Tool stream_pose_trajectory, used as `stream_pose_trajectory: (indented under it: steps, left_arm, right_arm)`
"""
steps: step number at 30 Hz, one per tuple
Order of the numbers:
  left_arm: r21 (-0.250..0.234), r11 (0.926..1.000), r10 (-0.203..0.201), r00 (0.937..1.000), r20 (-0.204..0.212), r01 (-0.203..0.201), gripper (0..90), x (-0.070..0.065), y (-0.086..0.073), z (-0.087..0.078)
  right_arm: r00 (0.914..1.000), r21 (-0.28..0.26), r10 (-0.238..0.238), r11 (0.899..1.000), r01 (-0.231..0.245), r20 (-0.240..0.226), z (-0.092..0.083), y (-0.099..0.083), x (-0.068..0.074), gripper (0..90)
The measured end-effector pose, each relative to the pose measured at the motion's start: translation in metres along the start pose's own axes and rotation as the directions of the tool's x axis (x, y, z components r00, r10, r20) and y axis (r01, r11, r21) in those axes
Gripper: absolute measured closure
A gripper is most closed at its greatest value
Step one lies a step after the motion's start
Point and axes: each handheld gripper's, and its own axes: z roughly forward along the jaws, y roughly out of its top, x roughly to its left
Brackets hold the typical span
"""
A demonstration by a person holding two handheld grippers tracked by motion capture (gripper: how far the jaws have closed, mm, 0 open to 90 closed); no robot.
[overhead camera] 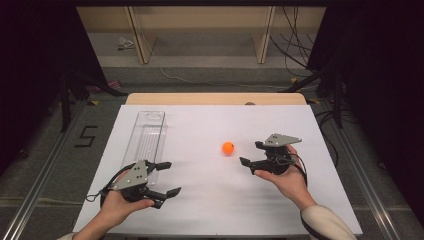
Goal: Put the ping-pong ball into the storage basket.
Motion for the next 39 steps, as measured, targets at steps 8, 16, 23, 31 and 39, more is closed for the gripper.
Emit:
stream_pose_trajectory:
  steps: [8, 16, 23, 31, 39]
  left_arm:
    - [-0.001, 1.0000, 0.000, 1.0000, 0.001, 0.000, 17.5, 0.000, 0.000, 0.000]
    - [-0.002, 1.0000, -0.001, 1.0000, 0.002, 0.001, 17.5, 0.000, 0.000, 0.000]
    - [-0.002, 1.0000, 0.001, 1.0000, 0.003, -0.001, 17.5, 0.000, 0.000, 0.000]
    - [-0.002, 1.0000, 0.001, 1.0000, 0.004, -0.001, 17.5, 0.000, 0.000, 0.000]
    - [-0.002, 1.0000, 0.001, 1.0000, 0.005, -0.001, 17.4, 0.000, 0.000, 0.000]
  right_arm:
    - [1.0000, 0.013, -0.004, 1.000, 0.004, -0.008, 0.012, 0.004, 0.000, 16.1]
    - [0.9999, 0.032, -0.012, 0.999, 0.013, -0.012, 0.027, 0.008, -0.001, 16.1]
    - [0.9998, 0.040, -0.016, 0.999, 0.016, -0.012, 0.039, 0.012, -0.002, 16.1]
    - [0.9999, 0.048, -0.013, 0.999, 0.013, -0.011, 0.050, 0.015, -0.004, 16.1]
    - [0.9999, 0.061, -0.009, 0.998, 0.009, -0.007, 0.059, 0.017, -0.007, 16.1]
